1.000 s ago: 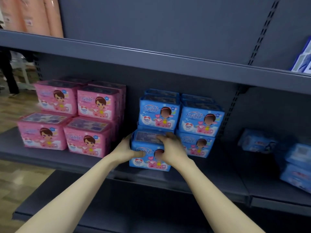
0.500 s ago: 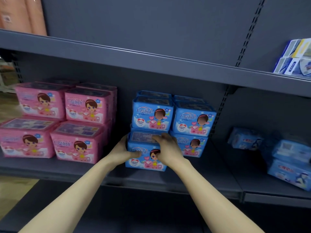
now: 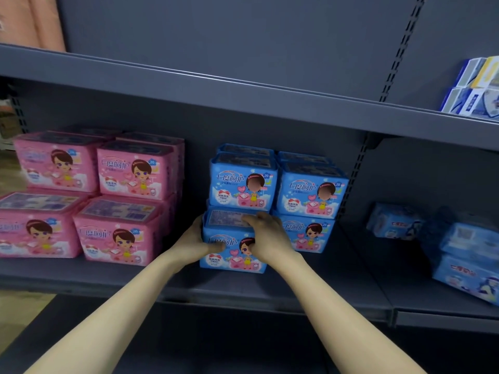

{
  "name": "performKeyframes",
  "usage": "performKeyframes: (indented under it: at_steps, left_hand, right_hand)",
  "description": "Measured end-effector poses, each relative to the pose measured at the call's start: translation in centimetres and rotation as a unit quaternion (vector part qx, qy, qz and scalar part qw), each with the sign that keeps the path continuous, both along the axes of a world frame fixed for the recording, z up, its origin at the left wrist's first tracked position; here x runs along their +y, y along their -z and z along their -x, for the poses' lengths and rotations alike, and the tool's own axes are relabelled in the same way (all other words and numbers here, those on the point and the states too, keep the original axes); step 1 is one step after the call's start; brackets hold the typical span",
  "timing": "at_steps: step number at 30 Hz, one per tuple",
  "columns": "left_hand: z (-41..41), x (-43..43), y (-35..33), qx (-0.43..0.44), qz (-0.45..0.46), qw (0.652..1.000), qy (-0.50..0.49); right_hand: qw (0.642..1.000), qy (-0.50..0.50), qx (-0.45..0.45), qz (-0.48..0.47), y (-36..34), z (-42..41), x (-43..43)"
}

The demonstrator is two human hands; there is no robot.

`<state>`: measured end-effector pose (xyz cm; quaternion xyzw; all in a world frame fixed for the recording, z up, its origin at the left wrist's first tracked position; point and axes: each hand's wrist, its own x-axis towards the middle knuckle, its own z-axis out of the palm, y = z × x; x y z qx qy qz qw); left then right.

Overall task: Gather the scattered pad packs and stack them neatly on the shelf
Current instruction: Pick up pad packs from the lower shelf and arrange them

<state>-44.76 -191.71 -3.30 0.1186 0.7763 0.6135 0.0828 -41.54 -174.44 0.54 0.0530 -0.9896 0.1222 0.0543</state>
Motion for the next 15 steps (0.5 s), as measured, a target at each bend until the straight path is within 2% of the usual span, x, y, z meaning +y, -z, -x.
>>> performKeyframes:
  at_steps: [15]
  left_hand:
    - [0.30, -0.29, 0.03, -0.026, -0.001, 0.999, -0.018]
  right_hand:
    - [1.000, -0.001, -0.005, -0.004, -0.18, 0.09, 0.04]
